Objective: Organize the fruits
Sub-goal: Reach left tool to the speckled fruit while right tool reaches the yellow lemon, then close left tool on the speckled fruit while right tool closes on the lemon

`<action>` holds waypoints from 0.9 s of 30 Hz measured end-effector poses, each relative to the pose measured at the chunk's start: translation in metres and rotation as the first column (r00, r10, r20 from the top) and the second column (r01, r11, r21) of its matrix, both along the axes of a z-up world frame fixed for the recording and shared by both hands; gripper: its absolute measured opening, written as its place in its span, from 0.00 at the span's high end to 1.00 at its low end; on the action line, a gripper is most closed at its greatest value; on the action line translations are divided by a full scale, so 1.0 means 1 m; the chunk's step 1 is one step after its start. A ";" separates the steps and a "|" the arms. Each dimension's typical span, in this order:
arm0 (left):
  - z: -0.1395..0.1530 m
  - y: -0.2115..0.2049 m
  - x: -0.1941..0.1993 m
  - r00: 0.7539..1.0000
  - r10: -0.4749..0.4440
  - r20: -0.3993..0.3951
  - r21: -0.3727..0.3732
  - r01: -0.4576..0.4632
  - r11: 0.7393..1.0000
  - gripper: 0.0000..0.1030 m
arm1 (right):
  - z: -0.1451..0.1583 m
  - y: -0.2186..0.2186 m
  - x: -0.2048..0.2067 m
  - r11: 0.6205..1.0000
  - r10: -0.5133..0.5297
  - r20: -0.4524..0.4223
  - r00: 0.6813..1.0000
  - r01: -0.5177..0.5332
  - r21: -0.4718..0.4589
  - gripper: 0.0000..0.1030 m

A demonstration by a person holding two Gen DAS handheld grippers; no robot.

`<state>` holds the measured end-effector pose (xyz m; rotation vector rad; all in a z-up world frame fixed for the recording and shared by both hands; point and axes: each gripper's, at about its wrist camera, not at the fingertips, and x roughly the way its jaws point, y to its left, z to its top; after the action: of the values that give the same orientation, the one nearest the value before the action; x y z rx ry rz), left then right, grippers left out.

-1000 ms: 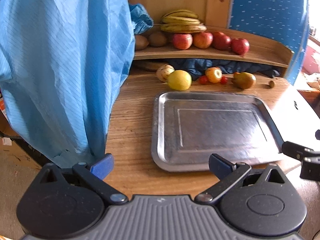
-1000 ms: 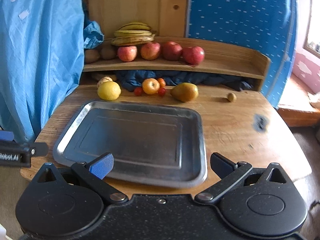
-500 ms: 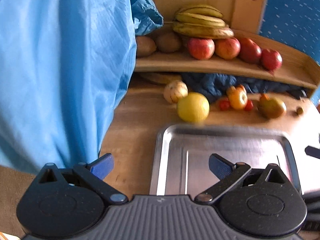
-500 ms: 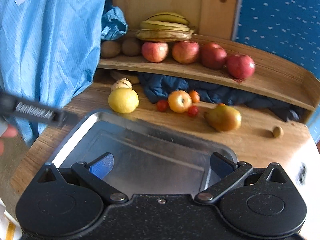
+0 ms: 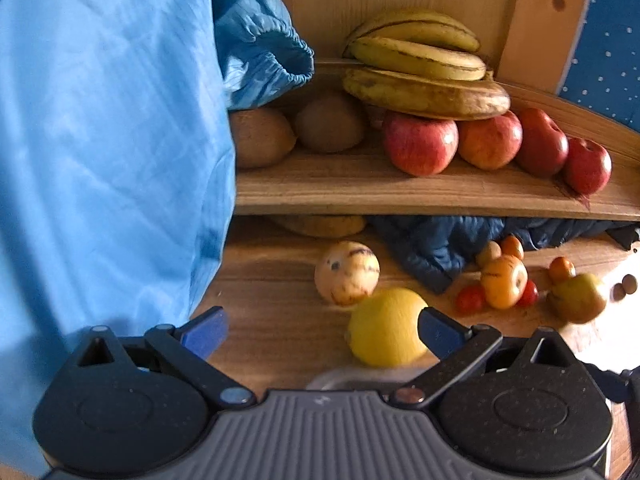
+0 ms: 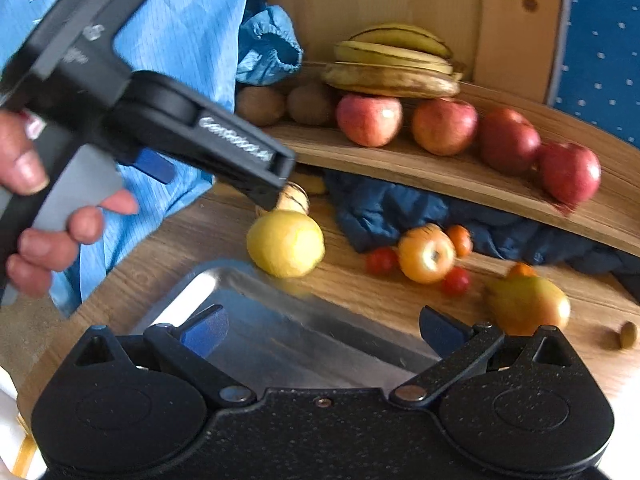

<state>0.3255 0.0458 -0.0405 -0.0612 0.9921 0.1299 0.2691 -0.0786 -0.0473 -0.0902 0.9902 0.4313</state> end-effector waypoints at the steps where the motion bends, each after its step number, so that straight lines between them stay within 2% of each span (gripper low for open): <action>1: -0.002 0.002 0.006 1.000 -0.001 -0.009 -0.005 0.001 1.000 0.00 | -0.003 0.004 0.003 1.000 0.001 0.003 1.000 -0.001 -0.001 0.03; 7: -0.015 0.008 0.040 0.997 -0.014 -0.074 -0.030 0.012 0.999 0.02 | -0.022 0.029 0.023 1.000 0.001 0.013 1.000 -0.001 -0.022 0.09; 13: -0.029 0.012 0.062 0.992 -0.017 -0.124 -0.053 0.010 0.999 0.12 | -0.033 0.046 0.044 1.000 -0.004 0.001 1.000 0.004 -0.020 0.16; 18: -0.036 0.012 0.071 0.989 -0.032 -0.146 -0.070 0.022 0.997 0.29 | -0.040 0.053 0.055 1.000 0.015 -0.016 1.000 -0.015 -0.015 0.19; 21: -0.038 0.012 0.075 0.989 -0.048 -0.144 -0.105 0.033 0.994 0.40 | -0.045 0.056 0.059 1.000 0.014 -0.026 1.000 -0.014 -0.017 0.23; 25: -0.038 0.011 0.080 0.988 -0.057 -0.141 -0.132 0.038 0.991 0.49 | -0.051 0.061 0.066 1.000 0.026 -0.045 0.999 -0.026 -0.001 0.28; 27: -0.039 0.010 0.081 0.988 -0.061 -0.139 -0.131 0.043 0.990 0.51 | -0.053 0.064 0.068 0.999 0.041 -0.048 0.998 -0.040 0.003 0.31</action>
<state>0.4069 0.0557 -0.0790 -0.1446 1.1433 0.0231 0.3371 -0.0149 -0.1003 -0.0985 1.0365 0.4735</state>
